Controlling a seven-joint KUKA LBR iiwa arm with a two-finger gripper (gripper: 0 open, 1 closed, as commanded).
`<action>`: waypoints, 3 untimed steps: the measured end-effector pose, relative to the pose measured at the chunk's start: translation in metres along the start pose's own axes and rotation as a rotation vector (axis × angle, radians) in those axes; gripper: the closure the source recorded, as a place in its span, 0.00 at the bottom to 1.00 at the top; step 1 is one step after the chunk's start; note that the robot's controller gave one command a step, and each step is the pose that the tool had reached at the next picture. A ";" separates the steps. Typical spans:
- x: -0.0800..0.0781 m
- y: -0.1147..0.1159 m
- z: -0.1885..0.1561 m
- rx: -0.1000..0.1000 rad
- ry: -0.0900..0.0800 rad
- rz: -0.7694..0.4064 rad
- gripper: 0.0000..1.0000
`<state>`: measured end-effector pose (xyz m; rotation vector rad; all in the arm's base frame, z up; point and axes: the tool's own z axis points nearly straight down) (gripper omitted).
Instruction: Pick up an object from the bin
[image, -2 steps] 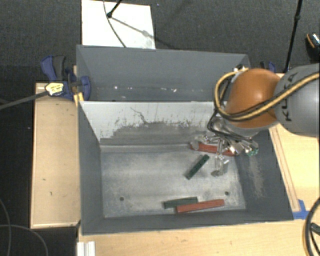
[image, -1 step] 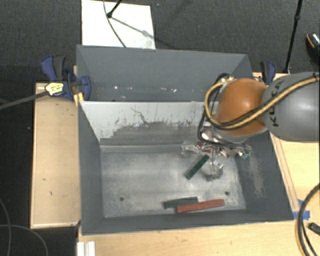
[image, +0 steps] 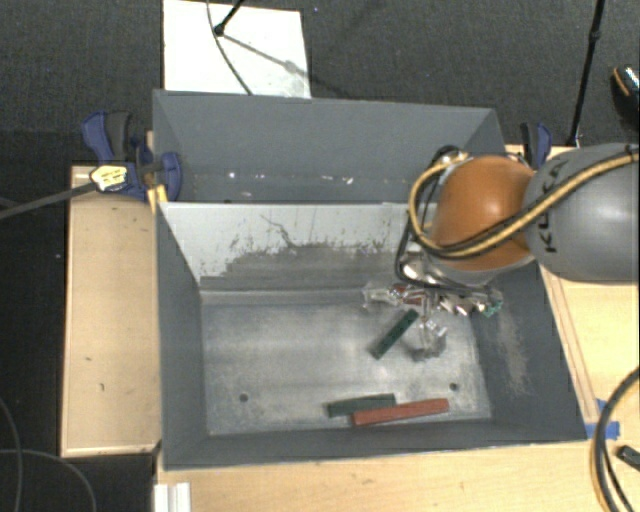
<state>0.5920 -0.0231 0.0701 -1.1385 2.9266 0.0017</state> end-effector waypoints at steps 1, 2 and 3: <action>0.000 0.000 0.000 0.000 0.000 0.001 1.00; -0.001 0.000 -0.002 0.002 -0.003 0.003 1.00; -0.003 -0.002 -0.106 0.008 -0.008 0.008 1.00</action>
Offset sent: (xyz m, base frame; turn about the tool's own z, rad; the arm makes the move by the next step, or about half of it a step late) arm 0.0000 0.0000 0.0000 0.0000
